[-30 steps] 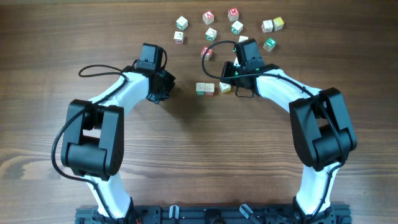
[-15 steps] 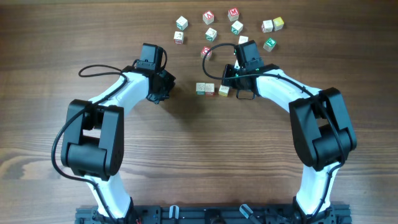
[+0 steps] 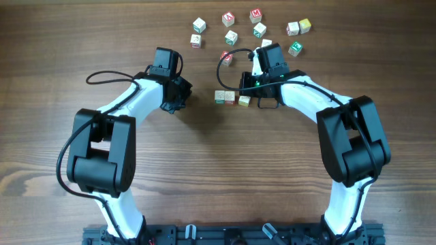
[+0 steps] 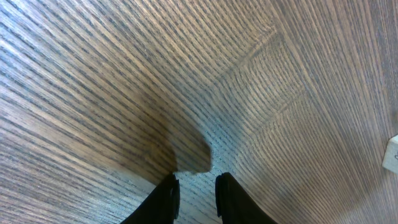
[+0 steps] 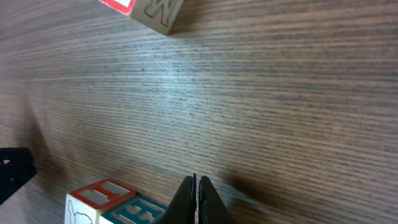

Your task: Form a horizontal line

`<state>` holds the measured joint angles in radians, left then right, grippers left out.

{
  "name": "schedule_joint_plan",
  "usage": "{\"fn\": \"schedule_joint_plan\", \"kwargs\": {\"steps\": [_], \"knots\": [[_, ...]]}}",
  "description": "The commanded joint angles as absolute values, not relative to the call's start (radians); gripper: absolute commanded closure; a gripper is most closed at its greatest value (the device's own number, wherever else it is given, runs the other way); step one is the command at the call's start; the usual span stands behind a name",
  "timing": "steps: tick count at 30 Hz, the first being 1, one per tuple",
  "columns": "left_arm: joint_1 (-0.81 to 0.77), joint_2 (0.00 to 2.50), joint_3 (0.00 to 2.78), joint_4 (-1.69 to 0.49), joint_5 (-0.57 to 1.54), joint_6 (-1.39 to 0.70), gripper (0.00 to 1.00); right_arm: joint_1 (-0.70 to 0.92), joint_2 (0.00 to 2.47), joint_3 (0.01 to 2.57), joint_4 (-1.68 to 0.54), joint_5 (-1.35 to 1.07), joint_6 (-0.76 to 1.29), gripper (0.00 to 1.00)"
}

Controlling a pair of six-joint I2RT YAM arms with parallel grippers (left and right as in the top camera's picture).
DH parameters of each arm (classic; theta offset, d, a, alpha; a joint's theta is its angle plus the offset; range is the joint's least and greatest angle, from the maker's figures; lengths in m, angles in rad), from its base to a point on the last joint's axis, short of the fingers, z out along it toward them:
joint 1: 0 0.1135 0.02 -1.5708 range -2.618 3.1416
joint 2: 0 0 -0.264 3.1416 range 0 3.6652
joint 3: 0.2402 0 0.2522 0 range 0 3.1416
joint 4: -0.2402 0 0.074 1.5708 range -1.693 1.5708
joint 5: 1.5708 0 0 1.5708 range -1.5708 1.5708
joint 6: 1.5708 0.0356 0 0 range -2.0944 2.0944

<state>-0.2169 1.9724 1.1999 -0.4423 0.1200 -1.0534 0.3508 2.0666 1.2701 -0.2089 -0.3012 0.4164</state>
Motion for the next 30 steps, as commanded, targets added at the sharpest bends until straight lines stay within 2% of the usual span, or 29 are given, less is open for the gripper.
{"fn": "schedule_joint_plan", "kwargs": {"steps": [1, 9, 14, 19, 30], "knots": [[-0.219, 2.044, 1.155, -0.461, 0.061, -1.055, 0.76, 0.347, 2.089, 1.276, -0.194, -0.301, 0.396, 0.95], [-0.219, 2.044, 1.155, -0.464, 0.058, -1.055, 0.76, 0.301, 2.052, 1.362, -0.392, -0.065, 0.532, 0.96], [-0.219, 2.044, 1.155, -0.465, 0.057, -1.055, 0.76, 0.293, 2.004, 1.362, -0.484, -0.055, 0.555, 0.96], [-0.219, 2.044, 1.155, -0.465, 0.057, -1.055, 0.76, 0.294, 2.004, 1.354, -0.632, -0.063, 0.696, 0.96], [-0.219, 2.044, 1.155, -0.466, 0.053, -1.054, 0.76, 0.295, 2.005, 1.320, -0.625, -0.128, 0.688, 0.96]]}}
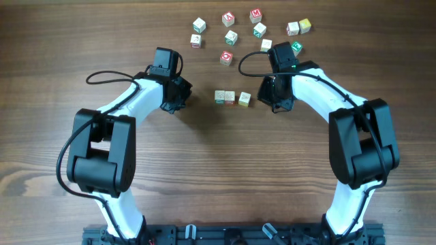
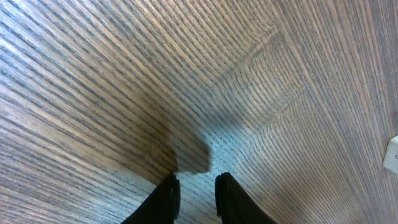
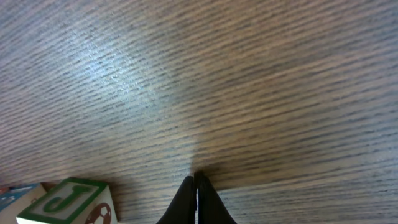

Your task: Form a horizontal line

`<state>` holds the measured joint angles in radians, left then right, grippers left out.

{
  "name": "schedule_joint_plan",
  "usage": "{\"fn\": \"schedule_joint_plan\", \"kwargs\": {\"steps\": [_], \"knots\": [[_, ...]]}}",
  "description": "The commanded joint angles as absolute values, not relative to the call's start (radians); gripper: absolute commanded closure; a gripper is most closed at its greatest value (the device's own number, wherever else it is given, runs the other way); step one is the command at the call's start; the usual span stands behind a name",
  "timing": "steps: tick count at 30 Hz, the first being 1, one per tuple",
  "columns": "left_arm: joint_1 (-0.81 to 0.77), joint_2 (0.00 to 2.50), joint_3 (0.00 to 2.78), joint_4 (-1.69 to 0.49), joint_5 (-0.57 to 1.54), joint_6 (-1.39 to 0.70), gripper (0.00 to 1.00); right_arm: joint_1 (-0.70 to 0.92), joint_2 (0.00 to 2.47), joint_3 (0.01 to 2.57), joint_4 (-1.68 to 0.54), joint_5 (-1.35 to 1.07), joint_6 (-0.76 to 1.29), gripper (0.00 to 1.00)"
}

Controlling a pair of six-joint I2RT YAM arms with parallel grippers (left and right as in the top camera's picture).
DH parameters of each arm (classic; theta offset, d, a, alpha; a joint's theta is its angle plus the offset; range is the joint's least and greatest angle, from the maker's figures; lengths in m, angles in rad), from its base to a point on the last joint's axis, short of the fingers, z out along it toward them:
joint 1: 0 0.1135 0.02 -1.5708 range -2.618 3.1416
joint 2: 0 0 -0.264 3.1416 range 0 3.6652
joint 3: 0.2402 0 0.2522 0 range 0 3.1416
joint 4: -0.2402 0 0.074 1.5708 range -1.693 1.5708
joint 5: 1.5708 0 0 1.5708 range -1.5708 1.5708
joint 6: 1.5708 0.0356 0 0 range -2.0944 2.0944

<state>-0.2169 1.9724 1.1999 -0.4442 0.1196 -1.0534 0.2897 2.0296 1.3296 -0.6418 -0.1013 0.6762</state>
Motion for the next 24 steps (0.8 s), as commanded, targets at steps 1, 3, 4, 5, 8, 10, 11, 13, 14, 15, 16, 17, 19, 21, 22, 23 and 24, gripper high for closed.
{"fn": "schedule_joint_plan", "kwargs": {"steps": [1, 3, 4, 5, 8, 10, 11, 13, 14, 15, 16, 17, 19, 21, 22, 23, 24], "knots": [[-0.219, 2.044, 1.155, -0.465, 0.053, -1.054, 0.76, 0.295, 2.005, 1.320, -0.616, -0.149, 0.676, 0.96], [-0.219, 2.044, 1.155, -0.466, 0.051, -1.054, 0.76, 0.295, 2.005, 1.320, -0.603, -0.197, 0.672, 0.96], [-0.219, 2.044, 1.155, -0.466, 0.051, -1.054, 0.76, 0.295, 2.005, 1.320, -0.598, -0.215, 0.672, 0.95], [-0.219, 2.044, 1.155, -0.466, 0.051, -1.055, 0.76, 0.295, 2.005, 1.320, -0.591, -0.225, 0.672, 0.96], [-0.219, 2.044, 1.155, -0.466, 0.051, -1.054, 0.76, 0.295, 2.005, 1.320, -0.576, -0.227, 0.673, 0.95], [-0.219, 2.044, 1.155, -0.466, 0.050, -1.054, 0.76, 0.295, 2.005, 1.320, -0.573, -0.228, 0.673, 0.95], [-0.219, 2.044, 1.155, -0.466, 0.050, -1.054, 0.76, 0.295, 2.005, 1.320, -0.572, -0.231, 0.673, 0.95], [-0.219, 2.044, 1.155, -0.465, 0.050, -1.055, 0.76, 0.295, 2.005, 1.320, -0.569, -0.238, 0.672, 0.96], [-0.219, 2.044, 1.155, -0.465, 0.050, -1.054, 0.76, 0.295, 2.005, 1.320, -0.566, -0.239, 0.673, 0.95], [-0.219, 2.044, 1.155, -0.465, 0.050, -1.054, 0.76, 0.295, 2.005, 1.320, -0.564, -0.243, 0.673, 0.95], [-0.219, 2.044, 1.155, -0.465, 0.050, -1.054, 0.76, 0.295, 2.005, 1.320, -0.561, -0.250, 0.672, 0.95], [-0.219, 2.044, 1.155, -0.465, 0.050, -1.054, 0.76, 0.295, 2.005, 1.320, -0.558, -0.254, 0.672, 0.96], [-0.219, 2.044, 1.155, -0.465, 0.050, -1.054, 0.76, 0.295, 2.005, 1.320, -0.552, -0.257, 0.672, 0.95], [-0.219, 2.044, 1.155, -0.465, 0.050, -1.054, 0.76, 0.295, 2.005, 1.320, -0.547, -0.266, 0.663, 0.96], [-0.219, 2.044, 1.155, -0.465, 0.050, -1.054, 0.76, 0.295, 2.005, 1.320, -0.543, -0.283, 0.651, 0.96], [-0.219, 2.044, 1.155, -0.465, 0.050, -1.055, 0.76, 0.295, 2.005, 1.320, -0.542, -0.298, 0.644, 0.95], [-0.219, 2.044, 1.155, -0.465, 0.050, -1.054, 0.76, 0.295, 2.005, 1.320, -0.542, -0.310, 0.641, 0.95]]}}
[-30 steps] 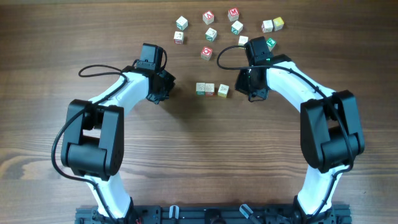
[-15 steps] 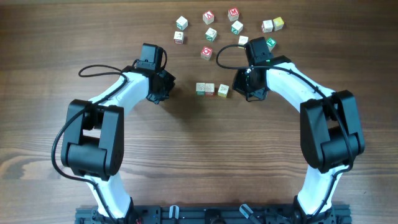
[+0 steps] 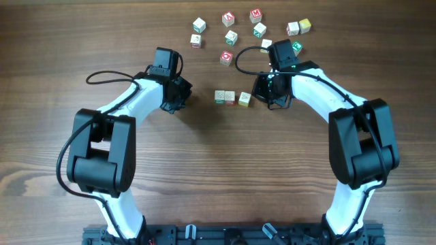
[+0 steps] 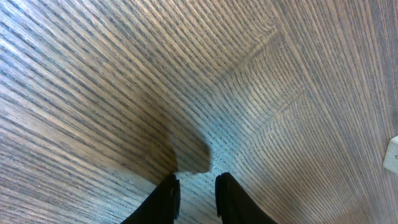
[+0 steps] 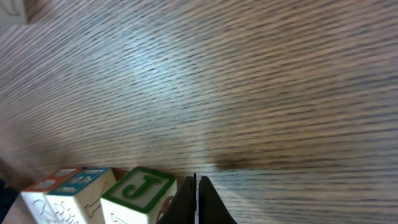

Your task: Form a horizontal line

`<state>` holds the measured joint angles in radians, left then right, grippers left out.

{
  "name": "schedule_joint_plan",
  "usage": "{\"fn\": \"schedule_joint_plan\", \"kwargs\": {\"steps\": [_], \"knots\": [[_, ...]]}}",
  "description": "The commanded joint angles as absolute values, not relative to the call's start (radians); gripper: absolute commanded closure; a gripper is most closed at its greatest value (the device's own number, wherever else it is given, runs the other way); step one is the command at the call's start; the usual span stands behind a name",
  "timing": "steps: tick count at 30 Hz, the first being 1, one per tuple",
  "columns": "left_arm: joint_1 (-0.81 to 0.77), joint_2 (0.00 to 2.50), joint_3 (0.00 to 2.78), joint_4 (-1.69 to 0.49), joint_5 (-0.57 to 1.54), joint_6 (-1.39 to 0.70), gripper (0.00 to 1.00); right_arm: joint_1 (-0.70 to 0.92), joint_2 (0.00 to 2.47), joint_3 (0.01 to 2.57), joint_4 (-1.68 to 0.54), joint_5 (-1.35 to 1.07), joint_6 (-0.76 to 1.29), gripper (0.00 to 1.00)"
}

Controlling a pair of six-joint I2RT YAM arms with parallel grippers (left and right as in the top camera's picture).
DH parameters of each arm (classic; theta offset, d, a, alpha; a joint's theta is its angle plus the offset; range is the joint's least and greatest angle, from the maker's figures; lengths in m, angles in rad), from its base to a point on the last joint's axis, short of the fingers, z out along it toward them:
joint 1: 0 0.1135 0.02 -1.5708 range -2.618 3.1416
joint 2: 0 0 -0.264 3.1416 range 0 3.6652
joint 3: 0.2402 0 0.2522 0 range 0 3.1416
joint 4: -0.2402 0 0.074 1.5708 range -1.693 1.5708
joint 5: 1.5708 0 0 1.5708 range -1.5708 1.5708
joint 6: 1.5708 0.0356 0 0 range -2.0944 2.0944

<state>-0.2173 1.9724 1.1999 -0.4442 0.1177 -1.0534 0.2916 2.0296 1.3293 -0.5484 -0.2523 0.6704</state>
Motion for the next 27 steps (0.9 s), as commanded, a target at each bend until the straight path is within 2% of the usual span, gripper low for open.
{"fn": "schedule_joint_plan", "kwargs": {"steps": [1, 27], "knots": [[-0.219, 2.044, 1.155, -0.465, 0.050, -1.054, 0.76, 0.295, 2.005, 1.320, -0.542, -0.309, 0.638, 0.95], [-0.219, 2.044, 1.155, -0.466, 0.050, -1.054, 0.76, 0.360, 2.005, 1.320, -0.559, -0.259, 0.658, 0.96]]}}
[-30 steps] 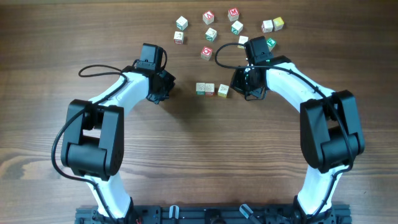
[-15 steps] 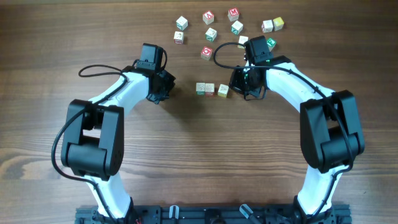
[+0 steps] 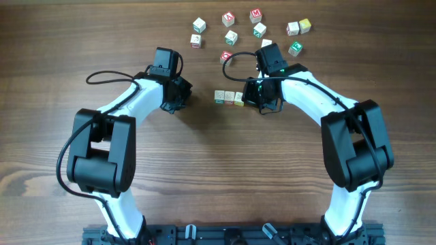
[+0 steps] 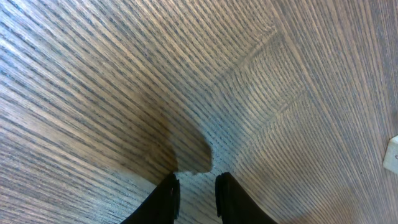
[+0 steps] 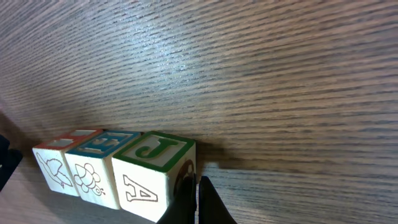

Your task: Form a horizontal line

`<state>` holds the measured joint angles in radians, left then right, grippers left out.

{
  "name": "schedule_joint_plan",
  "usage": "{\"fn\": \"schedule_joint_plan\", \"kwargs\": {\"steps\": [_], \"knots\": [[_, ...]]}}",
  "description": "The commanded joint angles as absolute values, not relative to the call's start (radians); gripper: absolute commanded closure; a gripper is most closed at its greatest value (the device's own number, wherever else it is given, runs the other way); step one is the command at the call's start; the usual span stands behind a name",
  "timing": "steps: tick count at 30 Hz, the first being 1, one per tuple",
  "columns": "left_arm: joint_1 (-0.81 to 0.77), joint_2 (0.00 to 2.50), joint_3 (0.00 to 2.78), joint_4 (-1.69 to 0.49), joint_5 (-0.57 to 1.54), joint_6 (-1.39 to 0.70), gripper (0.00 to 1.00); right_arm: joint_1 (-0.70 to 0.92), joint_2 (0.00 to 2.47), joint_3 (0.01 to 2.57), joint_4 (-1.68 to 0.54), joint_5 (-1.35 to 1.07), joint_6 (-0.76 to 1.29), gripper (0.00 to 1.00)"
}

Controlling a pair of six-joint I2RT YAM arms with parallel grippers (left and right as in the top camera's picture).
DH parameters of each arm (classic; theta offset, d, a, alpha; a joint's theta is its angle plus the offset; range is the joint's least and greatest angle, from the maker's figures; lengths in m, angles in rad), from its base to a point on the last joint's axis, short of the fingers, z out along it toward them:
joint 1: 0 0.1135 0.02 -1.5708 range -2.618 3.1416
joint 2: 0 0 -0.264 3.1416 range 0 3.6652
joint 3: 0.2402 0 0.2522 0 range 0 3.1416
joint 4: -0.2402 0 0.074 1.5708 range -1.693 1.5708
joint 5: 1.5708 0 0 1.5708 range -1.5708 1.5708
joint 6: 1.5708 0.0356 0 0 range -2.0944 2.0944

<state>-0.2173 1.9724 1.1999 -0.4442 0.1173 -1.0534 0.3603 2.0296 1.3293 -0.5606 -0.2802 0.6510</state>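
Three lettered wooden blocks form a row on the table: a red-topped one (image 5: 62,163), a blue-topped E block (image 5: 102,163) and a green J block (image 5: 155,169), seen from overhead as a short row (image 3: 229,97). My right gripper (image 5: 196,186) is shut and empty, its tips resting against the J block's right face, also in the overhead view (image 3: 256,99). To the left of the row, my left gripper (image 4: 196,190) hovers low over bare wood, slightly open with nothing between its fingers; overhead shows that left gripper (image 3: 178,95).
Several loose letter blocks lie scattered at the back of the table, among them a white one (image 3: 198,25), a red one (image 3: 226,57) and a green one (image 3: 295,47). A white block corner (image 4: 392,155) shows at the left wrist view's right edge.
My right gripper has moved left and now touches the J block. That block sits flush against the blue E block, where a small gap showed before. The left arm is unchanged.
My shut right gripper was first just behind the row's right end, with the third block set slightly off. Then it stood to the right of the row, then closer, and now it rests against the J block, which lines up with the other two.
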Motion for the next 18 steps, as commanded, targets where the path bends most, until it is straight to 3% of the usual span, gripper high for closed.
{"fn": "schedule_joint_plan", "kwargs": {"steps": [1, 18], "knots": [[-0.219, 2.044, 1.155, -0.466, 0.050, -1.054, 0.76, 0.360, 2.005, 1.320, -0.558, -0.259, 0.658, 0.96], [-0.219, 2.044, 1.155, -0.465, 0.050, -1.054, 0.75, 0.360, 2.005, 1.320, -0.510, -0.274, 0.603, 0.96]]}}
